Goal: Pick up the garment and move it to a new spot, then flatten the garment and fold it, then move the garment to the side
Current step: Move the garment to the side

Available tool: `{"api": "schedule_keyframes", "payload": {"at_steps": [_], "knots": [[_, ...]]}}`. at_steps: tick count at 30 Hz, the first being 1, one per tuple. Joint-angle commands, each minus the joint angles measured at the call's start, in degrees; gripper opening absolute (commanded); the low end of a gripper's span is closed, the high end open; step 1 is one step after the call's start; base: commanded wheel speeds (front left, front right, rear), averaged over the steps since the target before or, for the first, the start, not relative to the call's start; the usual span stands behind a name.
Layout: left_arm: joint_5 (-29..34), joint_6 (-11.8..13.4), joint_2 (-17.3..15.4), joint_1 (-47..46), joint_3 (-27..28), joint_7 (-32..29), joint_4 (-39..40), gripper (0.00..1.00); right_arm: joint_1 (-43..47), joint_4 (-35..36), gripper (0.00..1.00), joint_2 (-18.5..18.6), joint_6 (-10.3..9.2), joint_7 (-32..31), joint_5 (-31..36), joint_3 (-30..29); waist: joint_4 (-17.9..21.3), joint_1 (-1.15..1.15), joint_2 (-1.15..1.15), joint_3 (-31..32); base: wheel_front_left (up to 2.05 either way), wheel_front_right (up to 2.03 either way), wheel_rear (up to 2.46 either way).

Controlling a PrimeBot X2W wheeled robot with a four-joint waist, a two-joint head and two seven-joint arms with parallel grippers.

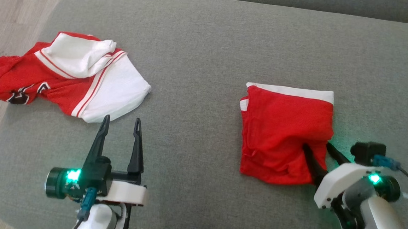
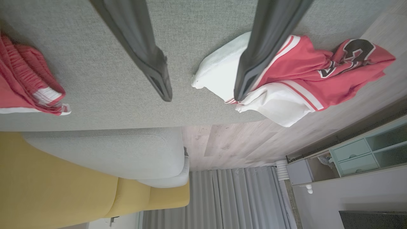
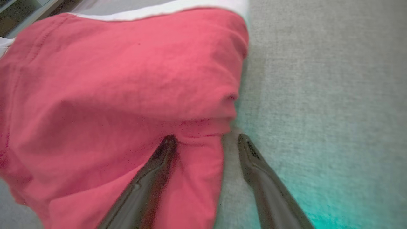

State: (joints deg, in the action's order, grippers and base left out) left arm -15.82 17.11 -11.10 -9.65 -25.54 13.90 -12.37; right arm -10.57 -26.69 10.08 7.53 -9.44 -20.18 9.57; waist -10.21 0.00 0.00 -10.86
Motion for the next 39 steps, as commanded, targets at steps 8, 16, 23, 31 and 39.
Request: {"api": "schedule_keyframes", "payload": {"at_steps": [8, 16, 23, 31, 39], "knots": [[0.5, 0.0, 0.0, -1.4, 4.2, 1.1, 1.8, 1.0, -2.3, -2.0, 0.0, 1.7, -0.04, 0.6, -0.4, 5.4, 2.5, 0.0, 0.0, 0.0, 0.0, 0.0, 0.0], [1.8, -0.5, 0.1, -1.6, 5.3, 1.1, 3.4, 1.0, -5.6, 0.1, 0.0, 9.4, -0.04, 3.3, 2.1, 7.9, 11.6, 0.0, 0.0, -1.5, 0.0, 0.0, 0.0], [3.3, -1.6, 1.2, -4.6, 4.9, 1.1, 4.0, 1.0, -10.7, -3.3, 0.0, 18.2, -0.04, 4.8, 1.9, 5.7, 19.4, 0.0, 0.0, -5.6, 0.0, 0.0, 0.0], [5.2, -3.6, 2.5, -10.5, 2.5, 1.1, 2.9, 1.0, -20.6, -12.8, 0.0, 24.0, -0.04, 8.8, 0.4, 4.8, 20.8, 0.0, 0.0, -12.2, 0.0, 0.0, 0.0], [7.1, -4.8, 3.8, -15.0, 0.4, 1.1, 2.0, 1.0, -25.4, -24.1, 0.0, 31.1, -0.04, 12.5, -0.2, 1.1, 19.5, 0.0, 0.0, -15.5, 0.0, 0.0, 0.0]]}}
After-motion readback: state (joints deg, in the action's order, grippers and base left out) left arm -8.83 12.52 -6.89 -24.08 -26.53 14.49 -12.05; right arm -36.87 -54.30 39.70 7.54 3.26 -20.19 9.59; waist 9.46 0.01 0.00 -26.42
